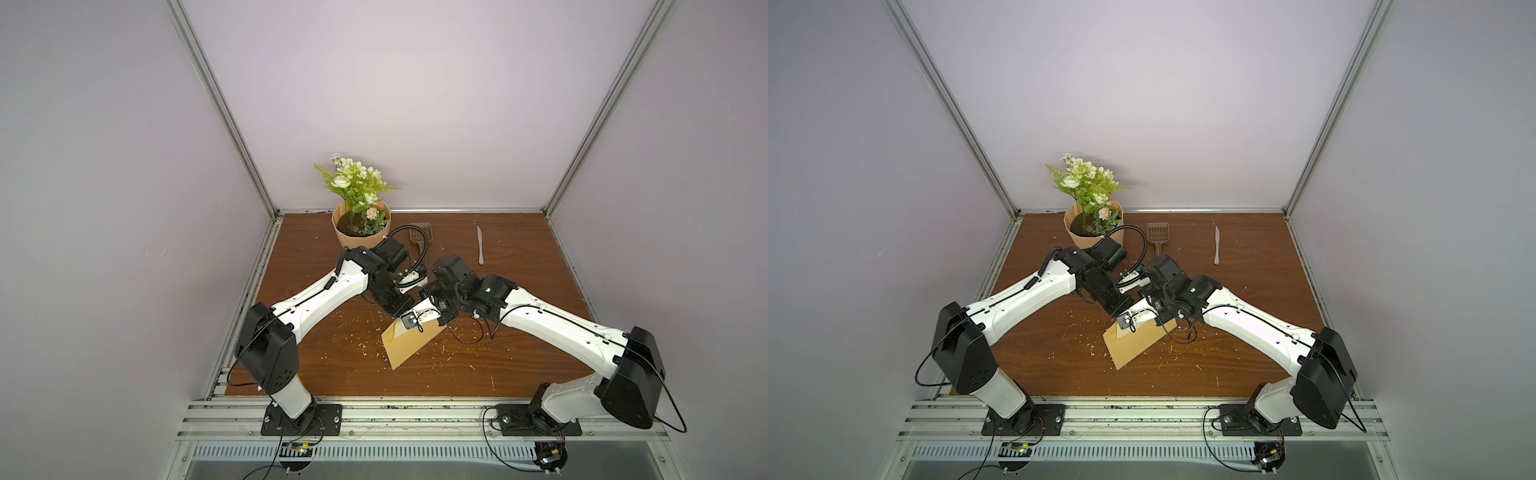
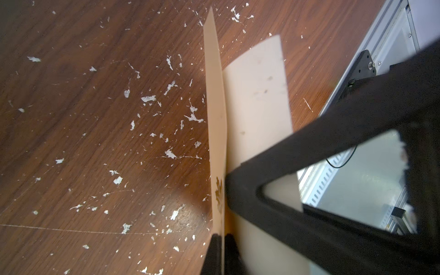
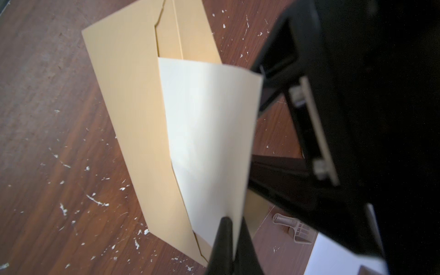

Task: Fold the letter paper in half and place it into the envelope
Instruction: Place the letter paper in the envelope.

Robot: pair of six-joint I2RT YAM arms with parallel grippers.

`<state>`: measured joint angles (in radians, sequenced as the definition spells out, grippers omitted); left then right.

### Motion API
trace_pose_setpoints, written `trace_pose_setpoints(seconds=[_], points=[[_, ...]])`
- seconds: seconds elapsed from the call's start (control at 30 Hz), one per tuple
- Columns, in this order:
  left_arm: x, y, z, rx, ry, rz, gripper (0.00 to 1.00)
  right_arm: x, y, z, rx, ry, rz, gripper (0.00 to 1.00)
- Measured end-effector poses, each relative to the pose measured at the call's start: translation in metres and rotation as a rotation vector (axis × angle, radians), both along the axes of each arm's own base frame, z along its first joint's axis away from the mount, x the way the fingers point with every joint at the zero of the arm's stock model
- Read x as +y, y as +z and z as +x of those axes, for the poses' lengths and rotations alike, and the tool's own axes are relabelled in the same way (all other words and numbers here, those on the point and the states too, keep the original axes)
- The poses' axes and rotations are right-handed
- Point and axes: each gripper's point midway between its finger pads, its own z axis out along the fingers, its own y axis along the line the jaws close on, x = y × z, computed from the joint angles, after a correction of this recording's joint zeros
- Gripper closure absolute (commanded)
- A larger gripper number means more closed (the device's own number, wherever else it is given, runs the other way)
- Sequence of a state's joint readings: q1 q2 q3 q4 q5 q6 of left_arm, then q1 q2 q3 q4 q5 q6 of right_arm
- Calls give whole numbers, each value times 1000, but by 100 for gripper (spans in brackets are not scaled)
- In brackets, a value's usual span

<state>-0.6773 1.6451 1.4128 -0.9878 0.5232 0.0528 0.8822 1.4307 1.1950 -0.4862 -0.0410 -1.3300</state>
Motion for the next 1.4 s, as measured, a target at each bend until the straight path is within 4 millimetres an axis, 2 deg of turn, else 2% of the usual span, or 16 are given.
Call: trace_pose_setpoints(seconds=[0.3,0.5,0.8,1.27,1.4], points=[[-1,1,1,1,-1,0,100,3,-1,-3,-35,11,-24,100],[-1,0,2,6,-2,11,100,7,-11,-13,-38,28,-48,100],[2,-10,1,30,2,45,100,4,-21,-10,-52,5,-96,100],[1,-10,1,32,-2,42,100,0,-24,-8,-58,-11,-121,100],[-2,-4,1,39,-7,25,100,0,-34,-7,-44,-11,-144,100]])
